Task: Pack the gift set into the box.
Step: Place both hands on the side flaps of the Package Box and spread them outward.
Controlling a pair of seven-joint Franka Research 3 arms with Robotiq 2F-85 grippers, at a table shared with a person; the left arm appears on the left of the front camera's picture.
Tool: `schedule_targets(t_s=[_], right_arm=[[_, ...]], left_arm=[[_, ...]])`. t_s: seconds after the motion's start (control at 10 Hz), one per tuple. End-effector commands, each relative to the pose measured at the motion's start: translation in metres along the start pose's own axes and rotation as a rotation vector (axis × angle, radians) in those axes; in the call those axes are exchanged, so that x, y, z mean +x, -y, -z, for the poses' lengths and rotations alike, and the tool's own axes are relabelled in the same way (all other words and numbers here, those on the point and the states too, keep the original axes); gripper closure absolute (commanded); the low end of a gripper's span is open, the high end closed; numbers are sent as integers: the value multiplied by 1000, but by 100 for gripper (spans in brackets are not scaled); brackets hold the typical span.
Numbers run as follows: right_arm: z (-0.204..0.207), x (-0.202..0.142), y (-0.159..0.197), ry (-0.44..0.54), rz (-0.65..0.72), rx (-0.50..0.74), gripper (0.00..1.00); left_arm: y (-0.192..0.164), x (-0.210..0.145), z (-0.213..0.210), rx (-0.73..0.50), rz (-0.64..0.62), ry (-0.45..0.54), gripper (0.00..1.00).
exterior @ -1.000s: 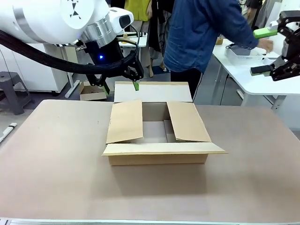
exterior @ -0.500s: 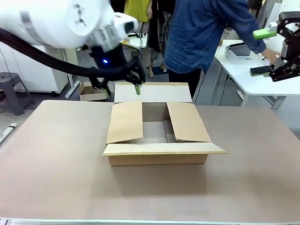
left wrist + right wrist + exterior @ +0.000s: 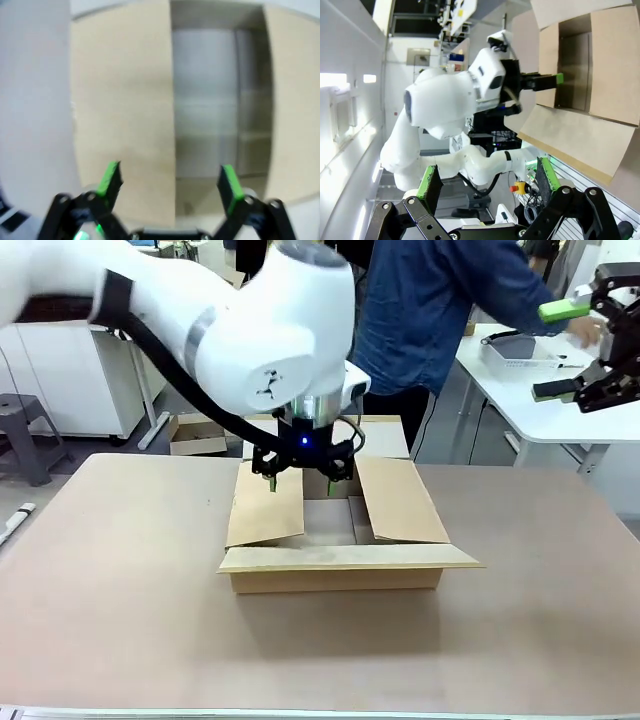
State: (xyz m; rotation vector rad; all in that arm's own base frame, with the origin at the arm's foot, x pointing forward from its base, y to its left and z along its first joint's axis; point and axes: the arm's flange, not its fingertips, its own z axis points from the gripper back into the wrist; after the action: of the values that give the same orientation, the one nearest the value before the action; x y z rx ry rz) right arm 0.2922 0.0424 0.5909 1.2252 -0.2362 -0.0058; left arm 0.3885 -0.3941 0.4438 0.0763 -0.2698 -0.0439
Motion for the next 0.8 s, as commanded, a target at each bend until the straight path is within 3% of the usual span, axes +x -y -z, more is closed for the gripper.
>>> schedule_targets(t_s=[0.0, 0.1, 0.3, 0.7], right_arm=[[0, 2, -1, -1, -25, 21, 0], [0, 2, -1, -1, -25, 21, 0], [0, 2, -1, -1, -25, 21, 0], [0, 2, -1, -1, -25, 21, 0]], left_arm=[[39, 27, 8, 132, -72, 16, 0], [48, 28, 19, 233, -113, 56, 0], [58, 30, 37, 326, -123, 52, 0], [47, 30, 66, 486, -85, -12, 0]])
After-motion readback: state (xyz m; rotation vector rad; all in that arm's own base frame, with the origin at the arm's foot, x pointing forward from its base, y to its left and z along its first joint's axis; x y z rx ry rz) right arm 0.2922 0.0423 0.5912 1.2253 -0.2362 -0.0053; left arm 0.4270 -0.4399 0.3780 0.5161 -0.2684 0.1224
